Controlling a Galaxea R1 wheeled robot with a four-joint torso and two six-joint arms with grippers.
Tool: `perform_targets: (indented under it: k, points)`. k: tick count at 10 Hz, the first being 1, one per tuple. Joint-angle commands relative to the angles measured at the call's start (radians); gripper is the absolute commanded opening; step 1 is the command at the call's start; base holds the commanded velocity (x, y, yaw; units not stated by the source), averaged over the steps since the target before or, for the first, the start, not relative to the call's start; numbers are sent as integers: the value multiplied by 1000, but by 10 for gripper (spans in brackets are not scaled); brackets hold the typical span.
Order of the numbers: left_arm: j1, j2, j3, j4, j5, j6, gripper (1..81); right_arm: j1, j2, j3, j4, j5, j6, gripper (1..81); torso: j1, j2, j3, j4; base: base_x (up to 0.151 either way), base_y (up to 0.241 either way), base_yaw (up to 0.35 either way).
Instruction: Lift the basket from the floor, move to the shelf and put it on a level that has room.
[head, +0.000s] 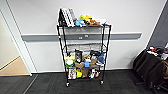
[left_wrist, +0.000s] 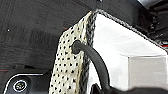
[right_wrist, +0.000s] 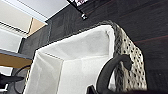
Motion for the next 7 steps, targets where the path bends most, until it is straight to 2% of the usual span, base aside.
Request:
perform_targets:
  k: [1, 7]
  points:
    - [-69, -80, 125, -16, -93, 22, 10, 108, -23, 38, -5, -35, -5, 10, 0, 0, 0, 0, 0, 0, 0]
    - [-63, -69, 136, -5, -93, 22, 10, 71, -23, 32, -2, -29, -5, 10, 0, 0, 0, 0, 0, 0, 0]
